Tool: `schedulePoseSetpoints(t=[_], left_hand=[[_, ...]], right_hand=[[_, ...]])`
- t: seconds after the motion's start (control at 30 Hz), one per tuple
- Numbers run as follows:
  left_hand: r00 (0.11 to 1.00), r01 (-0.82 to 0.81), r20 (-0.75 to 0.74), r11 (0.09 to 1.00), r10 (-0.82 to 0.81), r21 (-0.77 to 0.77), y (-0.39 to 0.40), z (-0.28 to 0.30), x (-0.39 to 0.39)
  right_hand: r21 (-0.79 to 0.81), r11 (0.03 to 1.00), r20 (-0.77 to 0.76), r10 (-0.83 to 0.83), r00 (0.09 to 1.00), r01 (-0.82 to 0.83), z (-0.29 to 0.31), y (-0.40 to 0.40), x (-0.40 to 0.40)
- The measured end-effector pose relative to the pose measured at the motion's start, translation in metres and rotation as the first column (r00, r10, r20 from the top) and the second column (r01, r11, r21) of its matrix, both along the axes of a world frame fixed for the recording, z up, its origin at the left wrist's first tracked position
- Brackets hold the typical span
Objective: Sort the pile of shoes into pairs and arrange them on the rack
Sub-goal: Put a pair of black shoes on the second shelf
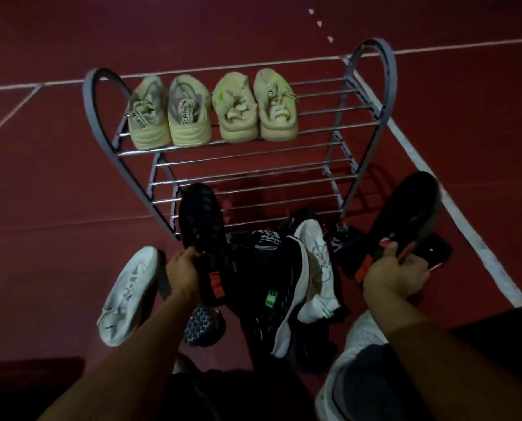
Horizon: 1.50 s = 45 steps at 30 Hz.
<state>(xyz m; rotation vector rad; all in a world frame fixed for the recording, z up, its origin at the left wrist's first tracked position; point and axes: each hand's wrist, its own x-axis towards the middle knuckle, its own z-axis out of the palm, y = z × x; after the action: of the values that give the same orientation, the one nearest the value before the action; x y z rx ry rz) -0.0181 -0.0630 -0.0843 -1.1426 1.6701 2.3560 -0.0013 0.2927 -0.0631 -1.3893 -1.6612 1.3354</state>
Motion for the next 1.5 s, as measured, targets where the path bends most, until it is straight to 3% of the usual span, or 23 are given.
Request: schedulePoseSetpoints(t=[0.07,0.1,0.2,0.27,0.37,0.47,0.53,0.6,0.7,0.8,0.9,0.97,1.0,1.03,1.1,1.17,1.2,1.27,1.3,1.37,1.5], left_hand=[[0.996,0.027,-0.085,0.986,-0.041,-0.165,0.013,0.011,-0.014],[0.989,0.043,-0.134,0.984,-0.067,-0.175,0.019,0.016,-0.020],[0.985,0.074,-0.150,0.990,-0.091,-0.117,0.031,0.037,-0.045],[0.982,0.110,-0.150,0.994,-0.112,-0.020,0.029,0.047,-0.072],[0.982,0.131,-0.141,0.990,-0.122,0.053,0.019,0.060,-0.114],[0.986,0.130,-0.124,0.984,-0.115,0.123,0.009,0.070,-0.142],[0.991,0.087,-0.112,0.992,-0.078,0.086,-0.003,0.063,-0.155],[0.996,0.023,-0.083,0.999,-0.021,0.031,-0.013,0.054,-0.162],[0.993,-0.096,-0.083,0.979,0.082,-0.182,-0.024,0.052,-0.159],[0.977,-0.192,-0.142,0.946,0.159,-0.260,-0.037,0.042,-0.157],[0.965,-0.203,-0.202,0.966,0.170,-0.157,-0.047,0.050,-0.155],[0.967,-0.119,-0.219,0.991,0.129,0.059,-0.051,0.055,-0.153],[0.967,-0.075,-0.237,0.993,0.096,0.094,-0.051,0.057,-0.150],[0.964,-0.040,-0.259,0.997,0.056,0.066,-0.051,0.055,-0.148],[0.961,0.027,-0.260,0.964,-0.098,-0.263,-0.049,0.046,-0.142],[0.959,0.045,-0.171,0.719,-0.226,-0.694,-0.044,0.033,-0.132],[0.956,0.028,-0.150,0.587,-0.252,-0.809,-0.038,0.031,-0.124],[0.940,0.009,-0.141,0.436,-0.310,-0.900,-0.031,0.025,-0.113],[0.931,0.021,-0.138,0.425,-0.339,-0.905,-0.031,0.020,-0.112],[0.917,0.042,-0.137,0.433,-0.374,-0.900,-0.033,0.018,-0.115],[0.899,0.051,-0.162,0.464,-0.407,-0.884,-0.050,0.031,-0.125]], right_hand=[[0.065,0.997,-0.057,0.056,0.997,-0.052,0.014,-0.005,-0.010],[0.081,0.989,-0.072,0.132,0.989,-0.126,0.023,-0.009,-0.017],[0.100,0.924,-0.171,0.383,0.908,-0.370,0.040,-0.021,-0.029],[-0.003,0.841,-0.250,0.523,0.815,-0.541,0.048,-0.034,-0.033],[-0.091,0.722,-0.222,0.657,0.720,-0.686,0.047,-0.056,-0.045],[-0.145,0.697,-0.191,0.677,0.711,-0.702,0.042,-0.072,-0.054],[-0.150,0.694,-0.145,0.689,0.710,-0.704,0.031,-0.082,-0.054],[-0.126,0.697,-0.121,0.696,0.708,-0.706,0.021,-0.092,-0.047],[-0.108,0.695,-0.018,0.714,0.700,-0.711,0.015,-0.107,-0.043],[-0.080,0.581,-0.001,0.813,0.583,-0.810,0.035,-0.133,-0.060],[0.005,0.477,0.031,0.879,0.477,-0.879,0.057,-0.166,-0.106],[0.055,0.467,0.015,0.884,0.468,-0.883,0.072,-0.189,-0.139],[0.007,0.486,-0.002,0.874,0.486,-0.874,0.080,-0.199,-0.155],[-0.087,0.518,-0.037,0.852,0.523,-0.851,0.082,-0.206,-0.169],[-0.145,0.511,-0.065,0.850,0.523,-0.847,0.077,-0.214,-0.185],[-0.079,0.470,-0.040,0.880,0.474,-0.879,0.066,-0.217,-0.180],[-0.058,0.408,-0.022,0.912,0.410,-0.911,0.055,-0.218,-0.171],[0.008,0.222,0.157,0.963,0.220,-0.975,0.034,-0.224,-0.148],[0.084,0.140,0.306,0.939,0.160,-0.986,0.027,-0.227,-0.141],[0.264,0.073,0.466,0.863,0.194,-0.962,0.016,-0.230,-0.142],[0.324,0.119,0.366,0.899,0.240,-0.939,0.018,-0.231,-0.161]])
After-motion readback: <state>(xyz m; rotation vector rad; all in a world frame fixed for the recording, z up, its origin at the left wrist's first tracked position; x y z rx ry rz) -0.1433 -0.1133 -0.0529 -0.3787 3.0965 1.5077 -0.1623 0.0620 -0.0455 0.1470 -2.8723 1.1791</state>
